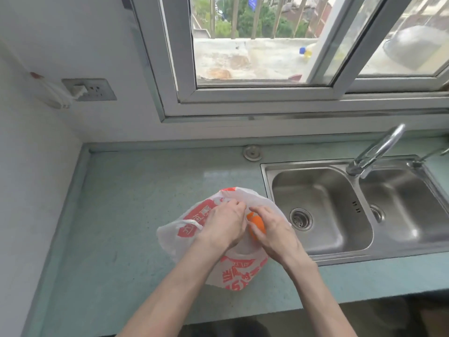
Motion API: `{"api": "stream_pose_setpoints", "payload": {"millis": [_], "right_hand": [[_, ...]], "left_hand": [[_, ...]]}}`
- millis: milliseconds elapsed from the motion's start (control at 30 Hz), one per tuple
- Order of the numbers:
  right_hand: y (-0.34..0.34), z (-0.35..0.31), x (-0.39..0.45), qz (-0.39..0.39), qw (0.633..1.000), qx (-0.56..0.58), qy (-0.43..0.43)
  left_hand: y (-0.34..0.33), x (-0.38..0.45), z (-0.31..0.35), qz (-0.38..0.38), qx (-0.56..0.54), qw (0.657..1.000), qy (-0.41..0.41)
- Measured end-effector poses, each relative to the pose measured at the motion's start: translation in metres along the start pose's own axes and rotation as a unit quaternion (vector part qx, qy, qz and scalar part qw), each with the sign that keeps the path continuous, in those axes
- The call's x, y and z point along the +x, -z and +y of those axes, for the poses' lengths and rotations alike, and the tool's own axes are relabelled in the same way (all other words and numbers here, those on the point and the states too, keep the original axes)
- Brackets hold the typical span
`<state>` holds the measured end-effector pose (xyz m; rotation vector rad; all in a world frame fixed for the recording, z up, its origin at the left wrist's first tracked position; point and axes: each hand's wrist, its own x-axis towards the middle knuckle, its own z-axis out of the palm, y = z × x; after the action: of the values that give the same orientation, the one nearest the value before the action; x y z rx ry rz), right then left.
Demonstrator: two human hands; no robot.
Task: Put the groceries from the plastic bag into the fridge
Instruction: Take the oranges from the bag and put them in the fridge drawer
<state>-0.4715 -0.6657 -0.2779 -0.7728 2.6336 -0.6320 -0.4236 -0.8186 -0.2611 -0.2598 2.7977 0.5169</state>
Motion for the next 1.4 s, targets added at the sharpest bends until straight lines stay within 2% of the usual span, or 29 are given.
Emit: {"api": "stream_pose_setpoints", "payload": {"millis": [167, 300, 433, 533, 600, 667, 733, 800, 933, 1033, 1400], "right_hand": [[0.003, 0.024, 0.014, -0.022, 0.992, -0.117, -0.046], [0.015, 0.039, 0.025, 0.013, 0.984, -0.163, -0.073], [0.022, 0.041, 0.029, 0.066, 0.982, -0.166, -0.068], [0.015, 0.028, 0.026, 0.146, 0.985, -0.094, -0.016], [0.003, 0.015, 0.024, 0.118, 0.993, -0.007, 0.025], [-0.011, 0.006, 0.025, 0.037, 0.997, 0.051, 0.033], [-0.021, 0.002, 0.027, -0.038, 0.998, 0.046, 0.001], [-0.026, 0.003, 0.028, -0.080, 0.996, 0.015, -0.036], [-0.018, 0.021, 0.029, -0.067, 0.986, -0.101, -0.115], [-0.007, 0.039, 0.035, -0.061, 0.978, -0.137, -0.149], [-0.001, 0.082, 0.063, -0.106, 0.980, -0.133, -0.099]], "left_hand": [[-0.009, 0.034, -0.018, -0.047, -0.013, 0.999, -0.015], [-0.009, 0.054, -0.026, -0.020, 0.035, 0.999, -0.010], [-0.008, 0.070, -0.025, 0.011, 0.053, 0.998, -0.021], [-0.014, 0.074, -0.022, 0.036, 0.062, 0.996, -0.045], [-0.017, 0.074, -0.021, 0.038, 0.058, 0.996, -0.060], [-0.019, 0.075, -0.022, 0.022, 0.051, 0.996, -0.063], [-0.022, 0.075, -0.026, 0.006, 0.045, 0.997, -0.058], [-0.025, 0.075, -0.031, 0.001, 0.037, 0.998, -0.056], [-0.025, 0.080, -0.038, 0.008, 0.017, 0.997, -0.073], [-0.023, 0.088, -0.038, 0.009, 0.013, 0.997, -0.082], [-0.045, 0.134, -0.040, -0.058, 0.021, 0.990, -0.127]]}}
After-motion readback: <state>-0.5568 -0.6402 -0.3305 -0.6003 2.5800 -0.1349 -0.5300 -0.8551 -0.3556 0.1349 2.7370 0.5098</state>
